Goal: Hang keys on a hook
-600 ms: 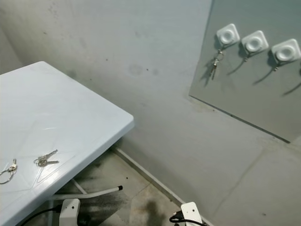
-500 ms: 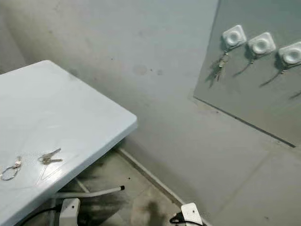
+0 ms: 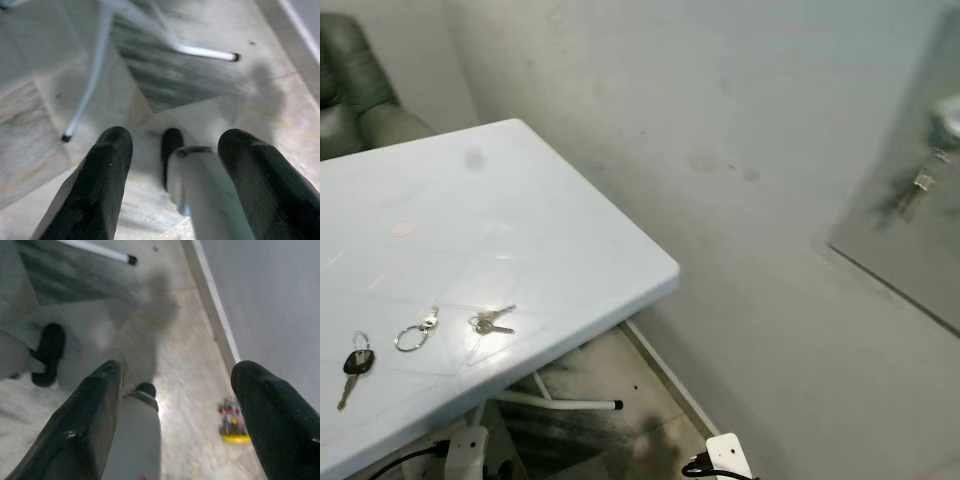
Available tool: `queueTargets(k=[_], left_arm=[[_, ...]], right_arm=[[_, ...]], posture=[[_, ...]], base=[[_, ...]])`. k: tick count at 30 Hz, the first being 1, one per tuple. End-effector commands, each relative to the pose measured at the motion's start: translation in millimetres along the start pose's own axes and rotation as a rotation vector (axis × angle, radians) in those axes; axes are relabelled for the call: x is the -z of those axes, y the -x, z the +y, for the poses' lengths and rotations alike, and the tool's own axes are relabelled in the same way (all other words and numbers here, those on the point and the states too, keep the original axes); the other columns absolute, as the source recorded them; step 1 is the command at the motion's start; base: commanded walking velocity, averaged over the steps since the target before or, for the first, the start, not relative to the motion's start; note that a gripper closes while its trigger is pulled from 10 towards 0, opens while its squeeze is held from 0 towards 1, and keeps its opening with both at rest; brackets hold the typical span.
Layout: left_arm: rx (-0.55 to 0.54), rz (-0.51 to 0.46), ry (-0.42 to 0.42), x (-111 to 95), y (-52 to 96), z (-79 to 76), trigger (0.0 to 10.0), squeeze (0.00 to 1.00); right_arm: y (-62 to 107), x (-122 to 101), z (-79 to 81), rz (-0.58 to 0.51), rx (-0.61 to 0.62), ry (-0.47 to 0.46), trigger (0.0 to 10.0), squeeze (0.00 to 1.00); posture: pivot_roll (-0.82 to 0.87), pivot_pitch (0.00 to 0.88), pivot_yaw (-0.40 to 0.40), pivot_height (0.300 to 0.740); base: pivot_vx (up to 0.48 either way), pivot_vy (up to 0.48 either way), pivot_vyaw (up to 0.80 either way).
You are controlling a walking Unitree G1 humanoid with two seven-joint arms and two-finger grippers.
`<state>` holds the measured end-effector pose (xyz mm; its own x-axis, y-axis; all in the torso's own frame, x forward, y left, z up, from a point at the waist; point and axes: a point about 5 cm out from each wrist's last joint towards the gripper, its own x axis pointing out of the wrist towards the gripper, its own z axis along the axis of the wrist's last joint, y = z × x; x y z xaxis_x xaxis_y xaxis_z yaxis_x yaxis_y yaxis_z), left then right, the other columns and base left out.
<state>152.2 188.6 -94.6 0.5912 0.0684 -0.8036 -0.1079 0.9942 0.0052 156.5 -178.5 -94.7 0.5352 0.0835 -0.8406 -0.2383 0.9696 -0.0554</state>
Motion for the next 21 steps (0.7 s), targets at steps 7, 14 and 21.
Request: queueTargets(k=[7,14,21], left_arm=[[-0.007,0.006,0.012,2.4,0.5,-0.9,10.0,0.00],[-0.011,0.009,0.014,3.1,0.8,0.4,10.0,0.00],[-0.013,0.009,0.019,3.1,0.8,1.3,10.0,0.00]], right_arm=[[1.1,3.5,-2.6,0.012,0.004,-0.007,10.0,0.00],[1.3,4.4,-3.1,0.014,0.006,-0.008,10.0,0.00],[1.2,4.0,-2.7,0.012,0.004,-0.010,10.0,0.00]], posture=[[-0.10,0.000,-0.010,0.740],[-0.10,0.000,-0.010,0.740],[-0.10,0.000,-0.010,0.740]], base=[[0.000,0.000,0.80],[0.000,0.000,0.80],[0.000,0.000,0.80]])
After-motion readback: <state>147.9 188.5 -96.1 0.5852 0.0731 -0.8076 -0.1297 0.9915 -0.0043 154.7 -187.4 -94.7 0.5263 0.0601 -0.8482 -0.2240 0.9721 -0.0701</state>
